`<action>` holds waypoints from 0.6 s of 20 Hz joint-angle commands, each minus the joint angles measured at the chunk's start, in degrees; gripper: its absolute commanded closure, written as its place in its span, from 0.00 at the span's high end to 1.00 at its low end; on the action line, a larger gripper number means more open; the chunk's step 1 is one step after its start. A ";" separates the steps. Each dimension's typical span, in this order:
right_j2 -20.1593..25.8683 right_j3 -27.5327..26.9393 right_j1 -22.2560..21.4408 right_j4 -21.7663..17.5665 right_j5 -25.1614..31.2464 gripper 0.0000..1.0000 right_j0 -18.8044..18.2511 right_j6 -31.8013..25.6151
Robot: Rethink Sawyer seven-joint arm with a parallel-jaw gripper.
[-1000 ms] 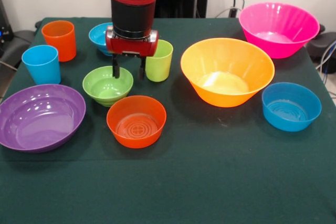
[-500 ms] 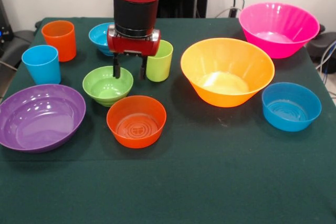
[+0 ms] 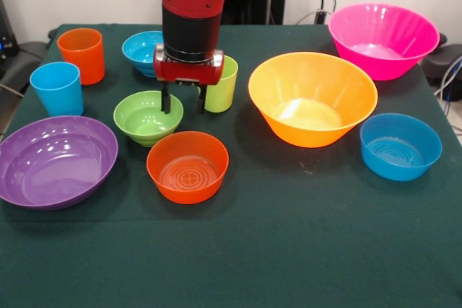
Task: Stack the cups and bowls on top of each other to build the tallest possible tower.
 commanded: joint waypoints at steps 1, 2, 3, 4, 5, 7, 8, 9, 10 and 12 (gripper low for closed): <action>1.81 -2.67 3.19 -0.88 4.06 1.00 1.48 4.75; 1.56 -2.76 3.36 -0.97 3.91 1.00 1.61 4.78; 1.31 -2.84 3.53 -1.05 3.77 1.00 1.73 4.80; 1.04 -2.92 3.63 -1.10 3.76 1.00 1.88 4.78; 0.81 -3.00 3.65 -1.05 3.97 1.00 2.00 4.76; 0.50 -2.97 3.63 -0.94 4.00 1.00 2.15 4.78; 0.28 -3.01 3.70 -0.85 4.02 1.00 2.29 4.84; 0.15 -3.05 3.72 -0.80 4.02 1.00 2.38 4.84; 0.05 -3.16 3.80 -0.71 4.07 1.00 2.46 4.83; -0.08 -3.24 3.85 -0.69 3.97 1.00 2.57 4.80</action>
